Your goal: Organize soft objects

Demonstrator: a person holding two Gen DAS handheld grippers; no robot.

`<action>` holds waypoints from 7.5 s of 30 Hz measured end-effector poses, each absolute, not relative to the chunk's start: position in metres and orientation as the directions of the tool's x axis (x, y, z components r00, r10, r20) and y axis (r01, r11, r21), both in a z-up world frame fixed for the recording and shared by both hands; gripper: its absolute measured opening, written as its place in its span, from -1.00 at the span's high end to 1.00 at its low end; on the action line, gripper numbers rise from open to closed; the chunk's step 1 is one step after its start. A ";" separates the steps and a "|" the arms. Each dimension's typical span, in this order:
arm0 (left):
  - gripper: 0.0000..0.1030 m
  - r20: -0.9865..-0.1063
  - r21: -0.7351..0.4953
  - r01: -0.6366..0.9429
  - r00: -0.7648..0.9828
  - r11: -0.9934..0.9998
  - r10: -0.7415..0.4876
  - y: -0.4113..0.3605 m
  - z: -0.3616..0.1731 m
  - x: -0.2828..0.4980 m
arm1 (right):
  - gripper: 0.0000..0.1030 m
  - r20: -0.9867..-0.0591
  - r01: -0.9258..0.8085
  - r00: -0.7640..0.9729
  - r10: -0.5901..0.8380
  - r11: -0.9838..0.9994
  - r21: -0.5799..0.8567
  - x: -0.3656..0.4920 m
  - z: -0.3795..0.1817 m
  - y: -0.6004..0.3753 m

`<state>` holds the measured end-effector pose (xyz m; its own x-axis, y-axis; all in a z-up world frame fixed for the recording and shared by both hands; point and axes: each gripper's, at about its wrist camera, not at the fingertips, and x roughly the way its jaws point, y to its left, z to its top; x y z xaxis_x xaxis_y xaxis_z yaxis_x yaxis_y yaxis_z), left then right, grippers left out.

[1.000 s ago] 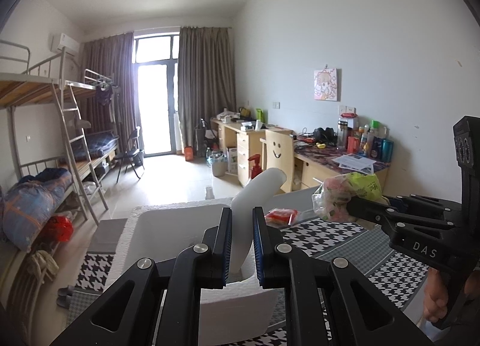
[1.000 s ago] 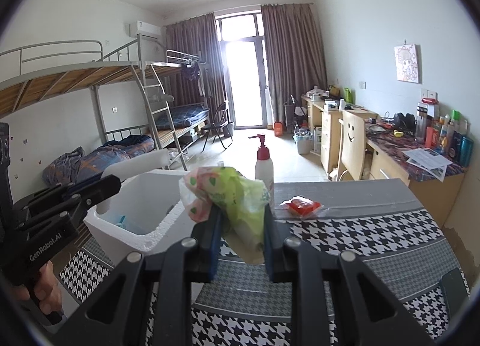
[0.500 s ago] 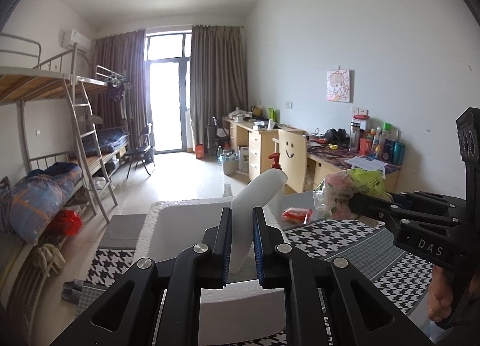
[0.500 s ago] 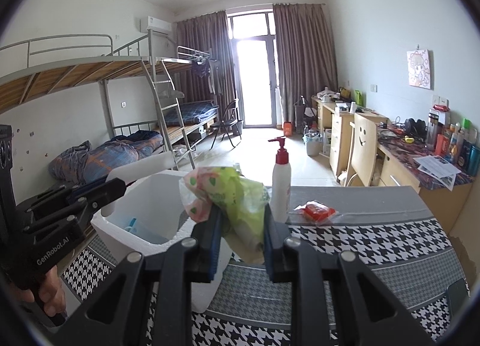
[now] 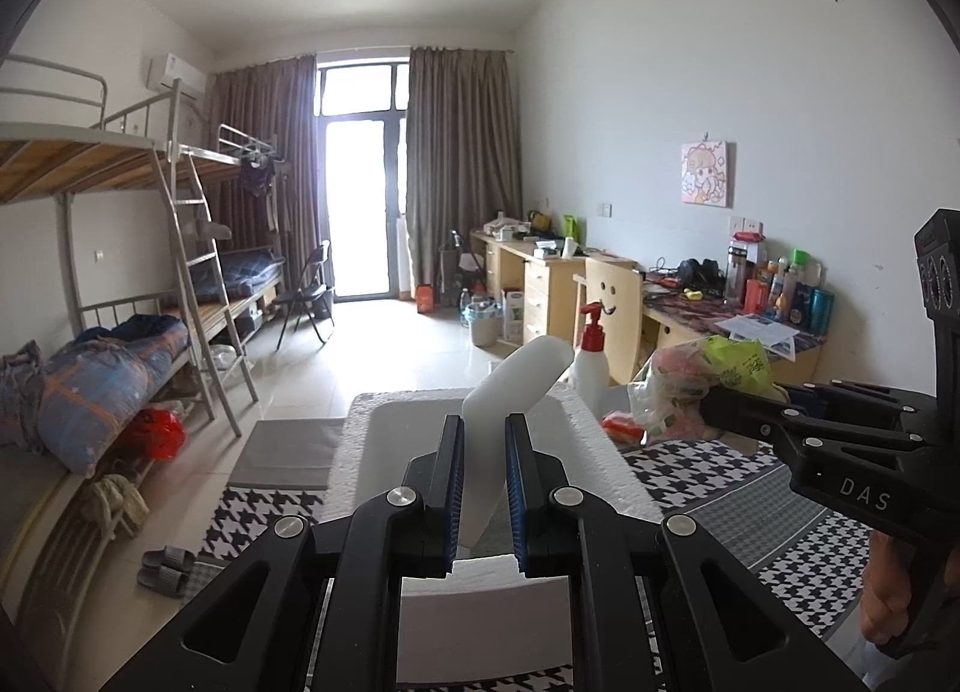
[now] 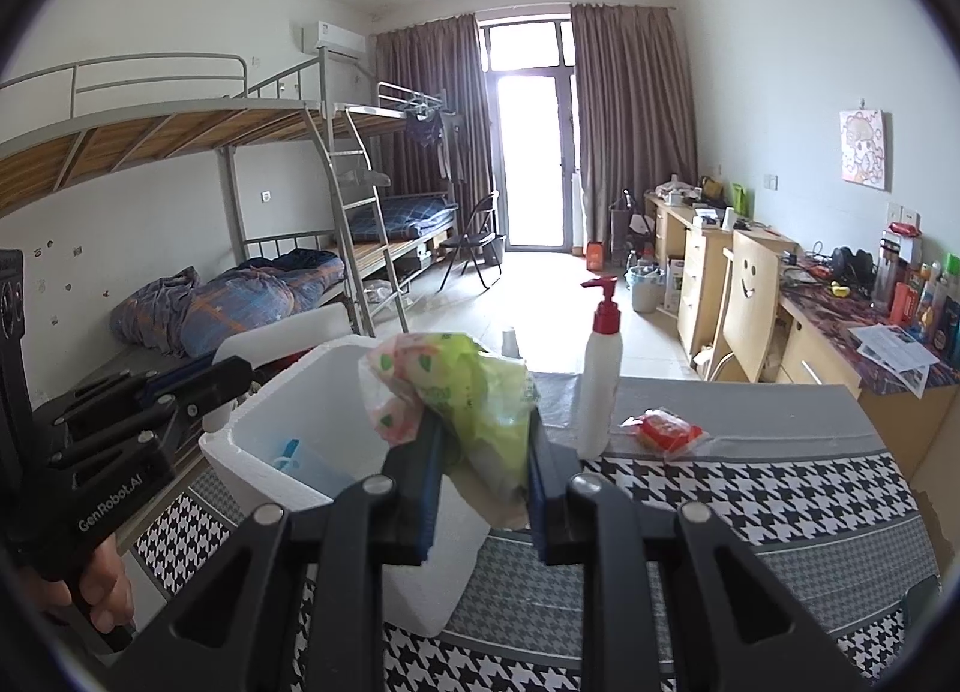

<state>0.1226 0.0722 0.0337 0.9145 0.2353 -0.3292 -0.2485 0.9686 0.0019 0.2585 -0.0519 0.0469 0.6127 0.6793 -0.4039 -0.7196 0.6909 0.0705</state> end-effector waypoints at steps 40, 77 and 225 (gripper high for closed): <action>0.72 -0.316 -0.007 -0.340 0.893 0.941 0.320 0.106 0.028 0.101 | 0.45 -0.500 -0.766 0.535 0.681 0.641 0.052 0.269 0.033 0.016; 0.72 -0.327 -0.033 -0.359 0.886 0.933 0.329 0.121 0.021 0.101 | -0.30 -0.580 -0.801 0.433 0.690 0.590 0.104 0.285 0.017 0.044; -0.98 -0.288 -0.010 -0.328 0.906 0.945 0.311 0.033 0.037 0.076 | -0.88 -0.372 -0.693 0.652 0.661 0.718 0.062 0.219 0.045 -0.108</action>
